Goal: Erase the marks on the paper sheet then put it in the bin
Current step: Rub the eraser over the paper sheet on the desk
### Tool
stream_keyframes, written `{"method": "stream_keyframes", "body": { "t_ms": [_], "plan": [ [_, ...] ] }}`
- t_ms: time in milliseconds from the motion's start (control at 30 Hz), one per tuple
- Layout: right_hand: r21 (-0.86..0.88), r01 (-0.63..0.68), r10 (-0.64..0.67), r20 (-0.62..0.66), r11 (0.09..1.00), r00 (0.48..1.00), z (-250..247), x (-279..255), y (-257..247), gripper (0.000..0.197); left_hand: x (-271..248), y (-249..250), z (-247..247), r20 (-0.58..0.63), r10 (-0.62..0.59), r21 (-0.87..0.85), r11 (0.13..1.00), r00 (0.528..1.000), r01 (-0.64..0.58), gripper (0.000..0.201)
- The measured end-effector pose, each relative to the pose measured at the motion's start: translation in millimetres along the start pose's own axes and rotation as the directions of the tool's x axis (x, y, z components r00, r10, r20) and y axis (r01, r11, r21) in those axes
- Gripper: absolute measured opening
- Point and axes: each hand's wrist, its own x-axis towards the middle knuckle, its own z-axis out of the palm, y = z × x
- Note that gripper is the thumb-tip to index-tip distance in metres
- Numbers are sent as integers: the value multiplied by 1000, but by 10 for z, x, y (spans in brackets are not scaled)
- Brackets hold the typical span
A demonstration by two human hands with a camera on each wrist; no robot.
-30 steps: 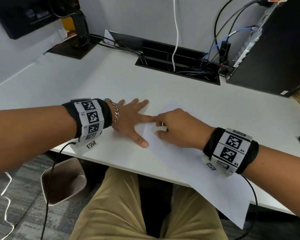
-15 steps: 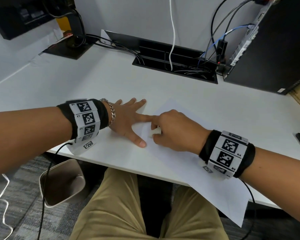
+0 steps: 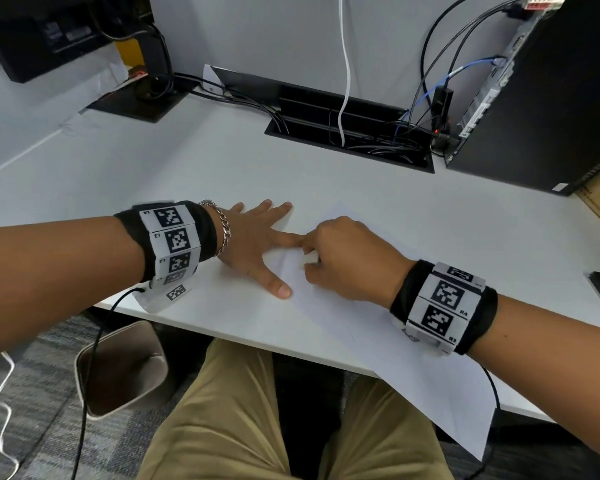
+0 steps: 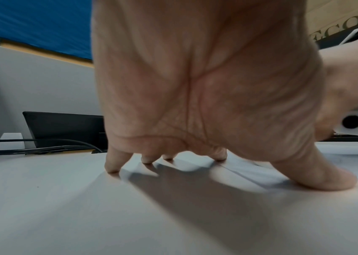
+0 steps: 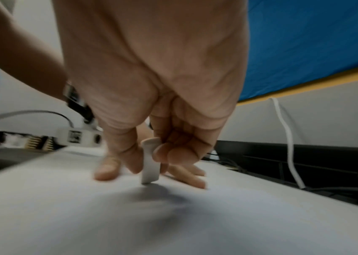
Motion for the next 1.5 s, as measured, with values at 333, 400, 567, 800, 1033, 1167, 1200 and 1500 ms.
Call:
{"method": "stream_keyframes", "body": {
  "t_ms": [333,400,567,800,1033,1167,1200,1500],
  "plan": [
    [-87,46,-46,-8,995,999,-12,-44,-58,21,17,-14,5,1,-3,15,1000,1000,3,111],
    [-43,124,-124,20,991,992,29,-103,-135,18,16,-14,10,-1,-1,11,1000,1000,1,111],
    [-46,1,-1,-9,999,1000,-72,10,-35,22,10,-1,-2,7,-4,6,1000,1000,4,110],
    [-51,5,-4,28,999,1000,-36,-41,-103,17,4,8,-22,5,-5,31,999,1000,5,110],
    [90,-59,57,31,994,998,-124,17,117,28,25,12,-66,13,-24,86,996,1000,23,109],
    [96,-99,98,17,990,995,-236,-18,344,25,70,-12,-192,-6,5,153,988,1000,-4,109],
    [96,-107,104,43,990,994,-216,-54,364,25,80,-18,-229,-11,12,161,987,1000,-10,110],
    [71,-166,165,23,984,986,-44,-212,456,14,59,-34,-259,-46,27,32,999,999,-26,79]
  ]
}}
